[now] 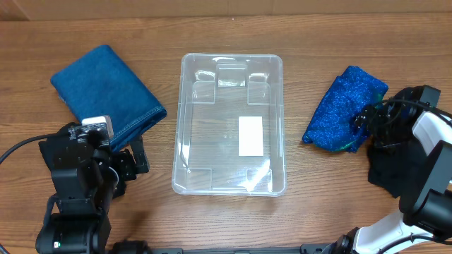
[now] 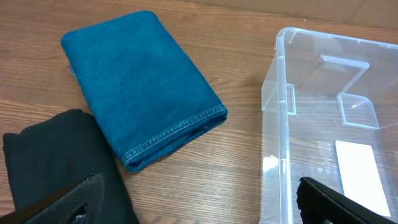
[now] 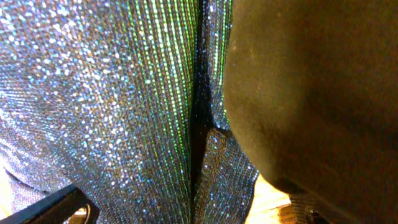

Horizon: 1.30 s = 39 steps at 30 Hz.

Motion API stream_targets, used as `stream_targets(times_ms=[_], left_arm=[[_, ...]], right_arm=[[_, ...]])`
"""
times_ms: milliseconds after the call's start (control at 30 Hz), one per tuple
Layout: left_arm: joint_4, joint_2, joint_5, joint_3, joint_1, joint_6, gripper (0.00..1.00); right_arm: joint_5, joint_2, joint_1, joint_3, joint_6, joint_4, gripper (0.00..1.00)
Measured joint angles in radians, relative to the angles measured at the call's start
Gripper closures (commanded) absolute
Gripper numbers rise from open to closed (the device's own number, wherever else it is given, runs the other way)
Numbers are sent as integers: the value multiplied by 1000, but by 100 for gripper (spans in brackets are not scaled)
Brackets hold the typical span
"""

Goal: Pack container
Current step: 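Grasp the sparkly blue cloth with the right gripper, then lift the blue cloth and lower it into the bin's left side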

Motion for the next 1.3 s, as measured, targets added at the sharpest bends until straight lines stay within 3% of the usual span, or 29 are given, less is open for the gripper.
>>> stream_targets(times_ms=[333, 367, 433, 467, 533, 600, 800, 933, 1067, 1200, 1300], left_arm=[[-5, 0, 0, 0, 0, 0, 0], [-6, 0, 0, 0, 0, 0, 0], [-7, 0, 0, 0, 0, 0, 0], [-8, 0, 0, 0, 0, 0, 0], [-8, 0, 0, 0, 0, 0, 0], [-9, 0, 0, 0, 0, 0, 0], [-10, 0, 0, 0, 0, 0, 0], [-11, 0, 0, 0, 0, 0, 0], [-10, 0, 0, 0, 0, 0, 0], [-10, 0, 0, 0, 0, 0, 0], [-10, 0, 0, 0, 0, 0, 0]], right_arm=[[9, 4, 109, -1, 35, 103, 0], [9, 11, 109, -1, 42, 105, 9], [9, 20, 108, 2, 53, 110, 37], [8, 25, 108, 2, 49, 111, 60], [-2, 40, 108, 2, 54, 119, 72], [-31, 41, 107, 2, 56, 129, 96], [-177, 41, 103, 21, 64, 92, 96], [-288, 20, 107, 153, 49, -75, 96], [-323, -142, 143, 335, 1, -254, 96], [-352, -406, 347, 450, -34, -284, 96], [-374, -462, 535, 452, -41, -284, 96]])
